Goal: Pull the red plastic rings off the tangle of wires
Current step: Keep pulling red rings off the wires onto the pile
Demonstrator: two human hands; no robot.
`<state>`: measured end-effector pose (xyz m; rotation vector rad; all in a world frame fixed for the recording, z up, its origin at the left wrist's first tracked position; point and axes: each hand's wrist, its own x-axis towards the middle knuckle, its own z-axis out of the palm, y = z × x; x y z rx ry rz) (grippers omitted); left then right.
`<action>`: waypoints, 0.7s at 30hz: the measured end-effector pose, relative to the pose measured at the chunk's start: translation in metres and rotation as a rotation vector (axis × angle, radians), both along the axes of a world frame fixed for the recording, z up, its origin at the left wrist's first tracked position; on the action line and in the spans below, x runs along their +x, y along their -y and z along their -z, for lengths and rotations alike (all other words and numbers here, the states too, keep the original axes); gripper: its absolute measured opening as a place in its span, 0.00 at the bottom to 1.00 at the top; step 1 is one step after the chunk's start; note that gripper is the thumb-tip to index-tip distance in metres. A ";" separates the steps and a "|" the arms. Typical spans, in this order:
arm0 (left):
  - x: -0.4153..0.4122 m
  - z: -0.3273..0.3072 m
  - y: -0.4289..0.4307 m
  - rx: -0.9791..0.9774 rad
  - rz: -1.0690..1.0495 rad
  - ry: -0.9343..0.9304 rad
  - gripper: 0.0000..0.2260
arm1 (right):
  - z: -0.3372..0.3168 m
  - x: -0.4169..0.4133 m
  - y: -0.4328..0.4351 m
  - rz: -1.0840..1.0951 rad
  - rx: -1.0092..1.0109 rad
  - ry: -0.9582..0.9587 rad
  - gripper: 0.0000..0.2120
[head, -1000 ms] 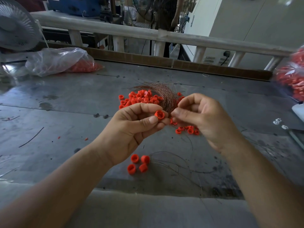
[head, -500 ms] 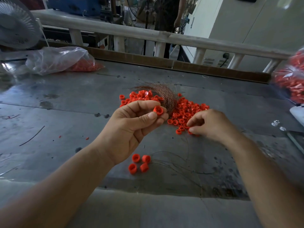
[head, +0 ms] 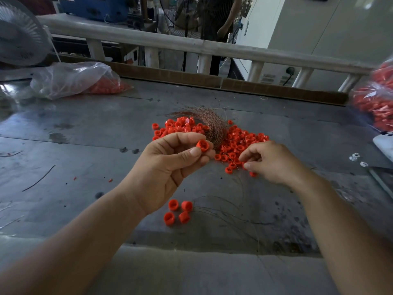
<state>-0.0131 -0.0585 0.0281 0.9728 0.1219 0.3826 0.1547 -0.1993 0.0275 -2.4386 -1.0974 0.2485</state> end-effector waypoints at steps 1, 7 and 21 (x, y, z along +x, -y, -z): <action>0.000 0.000 0.000 0.003 -0.001 -0.004 0.10 | -0.003 0.000 0.002 0.004 0.043 -0.010 0.10; 0.000 0.001 0.001 0.025 0.003 -0.027 0.10 | -0.025 -0.015 0.000 0.014 0.628 -0.551 0.06; 0.002 0.002 0.002 0.058 -0.012 -0.038 0.08 | -0.025 -0.044 -0.016 -0.116 0.791 -1.067 0.07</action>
